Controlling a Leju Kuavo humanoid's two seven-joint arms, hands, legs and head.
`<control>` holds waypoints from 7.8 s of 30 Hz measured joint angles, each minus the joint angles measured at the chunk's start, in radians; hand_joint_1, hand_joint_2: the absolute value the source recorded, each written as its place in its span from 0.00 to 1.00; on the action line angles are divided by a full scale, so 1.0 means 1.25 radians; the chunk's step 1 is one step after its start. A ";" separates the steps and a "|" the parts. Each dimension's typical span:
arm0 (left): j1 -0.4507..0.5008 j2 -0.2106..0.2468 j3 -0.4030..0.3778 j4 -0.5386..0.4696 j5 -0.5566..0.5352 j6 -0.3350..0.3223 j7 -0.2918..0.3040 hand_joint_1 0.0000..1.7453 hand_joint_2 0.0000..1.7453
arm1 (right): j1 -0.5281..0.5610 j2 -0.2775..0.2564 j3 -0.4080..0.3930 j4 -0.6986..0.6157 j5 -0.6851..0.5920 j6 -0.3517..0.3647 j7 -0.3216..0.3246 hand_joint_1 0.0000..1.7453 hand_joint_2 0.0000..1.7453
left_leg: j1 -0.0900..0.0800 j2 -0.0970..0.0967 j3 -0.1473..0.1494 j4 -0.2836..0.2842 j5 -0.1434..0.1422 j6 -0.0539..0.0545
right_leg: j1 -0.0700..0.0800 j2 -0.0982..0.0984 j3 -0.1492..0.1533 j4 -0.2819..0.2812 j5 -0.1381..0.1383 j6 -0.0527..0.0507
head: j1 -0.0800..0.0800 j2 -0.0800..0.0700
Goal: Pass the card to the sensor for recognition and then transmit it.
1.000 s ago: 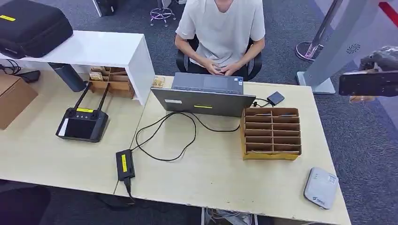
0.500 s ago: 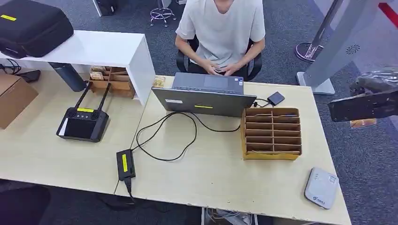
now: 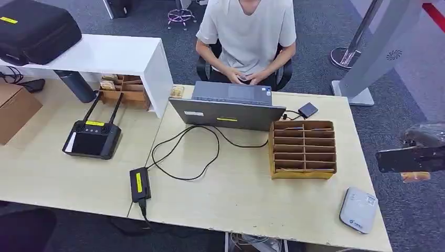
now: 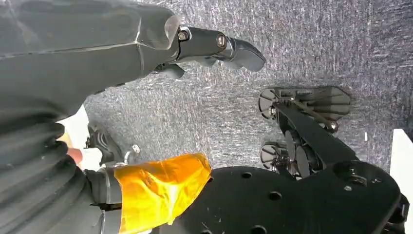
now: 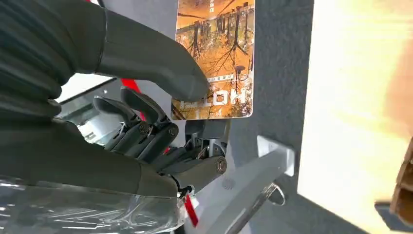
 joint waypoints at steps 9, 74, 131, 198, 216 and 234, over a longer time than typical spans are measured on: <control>0.001 0.005 0.000 0.000 -0.009 0.000 0.004 0.00 1.00 | 0.056 -0.057 0.001 -0.007 -0.004 -0.031 -0.004 1.00 1.00 | 0.000 0.000 0.000 0.000 0.000 0.000 | 0.000 0.001 0.000 0.000 0.000 0.000 | 0.000 0.000; -0.019 0.013 0.059 0.000 -0.115 -0.011 0.006 0.00 1.00 | 0.774 -0.031 -0.462 -0.024 0.129 -0.288 -0.074 1.00 1.00 | 0.000 -0.003 -0.003 0.000 0.000 0.000 | 0.000 -0.004 0.000 0.000 0.000 0.000 | 0.000 0.000; -0.015 0.019 0.100 0.000 -0.160 -0.008 0.016 0.00 1.00 | 0.929 0.060 -0.584 0.029 0.166 -0.252 -0.084 1.00 1.00 | 0.000 -0.002 -0.002 0.000 0.000 0.000 | 0.000 -0.003 0.000 0.000 0.000 0.000 | 0.000 0.000; -0.014 0.018 0.141 0.000 -0.187 -0.017 0.002 0.00 1.00 | 0.923 0.143 -0.681 0.037 0.220 -0.279 -0.132 1.00 1.00 | -0.001 -0.001 -0.002 0.000 0.000 0.000 | -0.001 0.000 0.000 0.000 0.001 0.001 | 0.000 0.000; -0.004 0.015 0.145 0.000 -0.171 -0.033 -0.024 0.00 1.00 | 0.499 0.103 -0.590 -0.030 0.300 -0.402 -0.130 1.00 1.00 | 0.001 0.000 -0.003 0.000 0.000 0.000 | 0.002 -0.001 0.000 0.000 0.001 0.001 | 0.001 0.000; -0.013 0.021 0.096 0.000 -0.219 -0.004 -0.054 0.00 1.00 | 0.636 0.517 -0.643 0.135 0.703 -0.729 -0.148 1.00 1.00 | 0.002 -0.001 -0.003 0.000 0.001 -0.002 | 0.003 -0.001 0.000 0.001 0.001 0.000 | 0.000 0.000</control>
